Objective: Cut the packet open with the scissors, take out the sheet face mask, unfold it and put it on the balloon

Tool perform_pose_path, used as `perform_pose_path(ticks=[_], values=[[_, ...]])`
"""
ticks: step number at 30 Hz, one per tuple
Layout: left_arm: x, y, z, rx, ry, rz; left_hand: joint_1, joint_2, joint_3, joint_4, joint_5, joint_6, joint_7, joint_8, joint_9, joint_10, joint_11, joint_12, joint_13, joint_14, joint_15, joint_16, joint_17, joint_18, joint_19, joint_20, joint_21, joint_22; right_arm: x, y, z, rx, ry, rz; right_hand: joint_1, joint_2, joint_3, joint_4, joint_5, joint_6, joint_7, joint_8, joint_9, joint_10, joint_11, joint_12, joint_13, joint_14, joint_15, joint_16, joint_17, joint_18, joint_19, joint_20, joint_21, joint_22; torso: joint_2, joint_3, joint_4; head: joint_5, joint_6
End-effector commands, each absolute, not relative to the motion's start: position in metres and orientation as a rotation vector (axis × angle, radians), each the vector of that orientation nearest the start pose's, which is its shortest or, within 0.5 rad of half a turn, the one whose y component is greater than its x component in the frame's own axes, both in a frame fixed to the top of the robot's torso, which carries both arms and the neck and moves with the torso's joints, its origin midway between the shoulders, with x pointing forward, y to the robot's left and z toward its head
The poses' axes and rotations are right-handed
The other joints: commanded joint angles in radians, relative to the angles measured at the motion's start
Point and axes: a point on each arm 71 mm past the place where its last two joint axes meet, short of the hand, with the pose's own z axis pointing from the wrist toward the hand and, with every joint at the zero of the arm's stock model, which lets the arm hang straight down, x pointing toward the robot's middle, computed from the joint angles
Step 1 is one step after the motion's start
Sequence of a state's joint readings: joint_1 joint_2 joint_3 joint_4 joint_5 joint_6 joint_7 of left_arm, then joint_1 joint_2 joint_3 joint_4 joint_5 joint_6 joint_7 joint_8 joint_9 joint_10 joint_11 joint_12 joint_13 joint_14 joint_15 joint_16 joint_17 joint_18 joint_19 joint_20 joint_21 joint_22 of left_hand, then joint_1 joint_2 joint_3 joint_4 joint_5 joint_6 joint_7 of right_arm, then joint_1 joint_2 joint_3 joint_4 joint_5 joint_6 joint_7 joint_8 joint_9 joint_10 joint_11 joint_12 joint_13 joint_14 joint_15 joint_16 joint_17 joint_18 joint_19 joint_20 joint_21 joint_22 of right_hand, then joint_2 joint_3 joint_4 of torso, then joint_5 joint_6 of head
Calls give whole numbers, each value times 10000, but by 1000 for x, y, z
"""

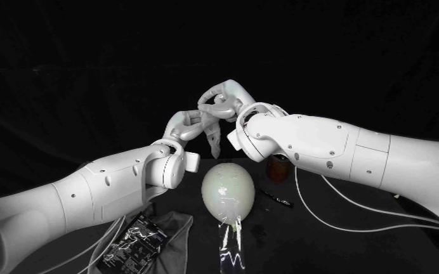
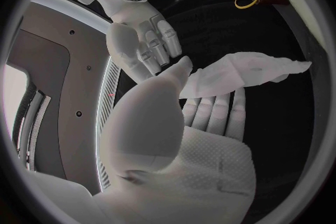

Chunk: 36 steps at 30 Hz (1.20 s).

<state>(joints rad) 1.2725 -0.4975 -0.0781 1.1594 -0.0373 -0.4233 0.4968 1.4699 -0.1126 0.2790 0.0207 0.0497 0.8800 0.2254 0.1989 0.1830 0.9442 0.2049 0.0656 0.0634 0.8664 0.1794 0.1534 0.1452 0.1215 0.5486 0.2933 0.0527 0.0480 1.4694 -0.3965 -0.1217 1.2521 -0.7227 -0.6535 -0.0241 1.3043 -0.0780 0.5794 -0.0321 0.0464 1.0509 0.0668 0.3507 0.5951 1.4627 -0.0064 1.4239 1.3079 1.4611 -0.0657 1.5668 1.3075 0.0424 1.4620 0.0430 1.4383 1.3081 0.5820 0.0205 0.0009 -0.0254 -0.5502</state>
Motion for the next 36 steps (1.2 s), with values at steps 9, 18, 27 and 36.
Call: perform_pose_path(ticks=[9,18,27,36], values=[[558,140,-161,-9550,12389,-14659,596,478,674,-363,-20,-431,133,-305,-139,-453,96,-34,-6,-462,136,-301,-113,-238,-229,-32,80,57,549,-61,-70,3859,13583,10448,78,67,61,25,23,55,6,20,17,629,-35,56,1857,1096,-34,40,2632,-122,409,-9,16,2229,-2,5,-2,-1,-5],[558,136,-160,-9476,12344,-14848,62,997,1788,109,-17,253,45,-2,-34,39,-84,5,-5,272,-81,-62,-17,105,951,-28,358,152,549,-59,-70,3837,13653,10468,78,67,61,25,23,55,6,20,17,629,-35,56,1857,1096,-34,40,2632,-122,409,-9,16,2229,-12,0,0,18,-12],[561,133,-160,-9688,12161,-14934,-279,1103,2349,453,-15,709,-121,312,134,832,-289,106,4,739,-264,74,41,264,2013,-34,552,224,549,-57,-70,3823,13741,10487,58,70,102,7,24,53,8,27,20,625,-34,39,1848,1094,-34,33,2622,-117,396,-10,-8,2221,-4,2,-1,22,-8],[559,132,-160,-9567,12409,-15638,-310,1277,3020,571,-12,831,-214,497,271,1161,-392,-1,-22,1052,-384,161,110,508,2633,-42,761,275,557,-63,-71,4264,13800,10399,-179,58,164,52,20,-349,116,-135,-18,340,49,-785,1410,1041,24,-89,2417,-28,181,18,-411,2095,-3,5,4,28,2]])
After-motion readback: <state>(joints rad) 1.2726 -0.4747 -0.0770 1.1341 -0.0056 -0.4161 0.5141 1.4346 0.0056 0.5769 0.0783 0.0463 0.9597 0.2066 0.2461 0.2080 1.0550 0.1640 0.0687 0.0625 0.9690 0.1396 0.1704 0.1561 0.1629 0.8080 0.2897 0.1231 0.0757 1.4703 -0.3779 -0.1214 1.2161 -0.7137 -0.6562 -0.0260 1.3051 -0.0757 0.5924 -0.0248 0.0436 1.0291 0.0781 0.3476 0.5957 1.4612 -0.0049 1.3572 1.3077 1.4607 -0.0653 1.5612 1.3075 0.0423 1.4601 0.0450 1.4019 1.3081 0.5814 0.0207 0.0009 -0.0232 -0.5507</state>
